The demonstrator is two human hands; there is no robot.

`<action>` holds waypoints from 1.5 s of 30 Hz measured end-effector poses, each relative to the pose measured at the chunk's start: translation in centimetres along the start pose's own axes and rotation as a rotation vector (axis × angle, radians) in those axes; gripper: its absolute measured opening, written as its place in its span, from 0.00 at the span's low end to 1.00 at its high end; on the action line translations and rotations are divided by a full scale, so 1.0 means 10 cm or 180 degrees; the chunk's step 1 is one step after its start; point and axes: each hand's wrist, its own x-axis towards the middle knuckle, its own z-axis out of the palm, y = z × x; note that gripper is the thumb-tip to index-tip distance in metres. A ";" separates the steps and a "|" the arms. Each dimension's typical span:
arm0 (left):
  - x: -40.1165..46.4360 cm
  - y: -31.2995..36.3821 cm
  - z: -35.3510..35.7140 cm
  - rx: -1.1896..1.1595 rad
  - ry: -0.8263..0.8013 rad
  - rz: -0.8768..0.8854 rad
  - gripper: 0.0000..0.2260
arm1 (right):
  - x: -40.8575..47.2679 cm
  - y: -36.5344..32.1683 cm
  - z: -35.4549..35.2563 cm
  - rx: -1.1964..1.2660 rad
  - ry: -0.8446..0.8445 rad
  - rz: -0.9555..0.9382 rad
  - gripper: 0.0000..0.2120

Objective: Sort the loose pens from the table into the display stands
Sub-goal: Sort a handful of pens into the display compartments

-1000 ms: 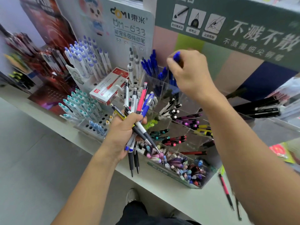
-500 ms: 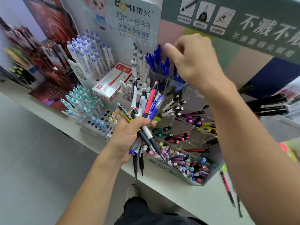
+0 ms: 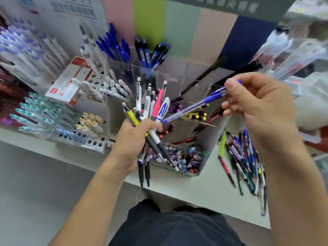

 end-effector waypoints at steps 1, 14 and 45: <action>0.00 -0.01 0.01 0.0037 -0.0098 -0.0009 0.03 | -0.05 -0.01 -0.17 -0.0160 0.0114 -0.0251 0.03; 0.01 -0.17 0.15 -0.0109 -0.0271 -0.0408 0.13 | -0.52 1.10 -0.16 -0.2921 -0.0857 -0.1135 0.07; -0.04 -0.18 -0.30 -0.0552 -0.0077 -0.0267 0.04 | -0.03 0.15 0.61 0.0569 -0.0059 -0.0008 0.06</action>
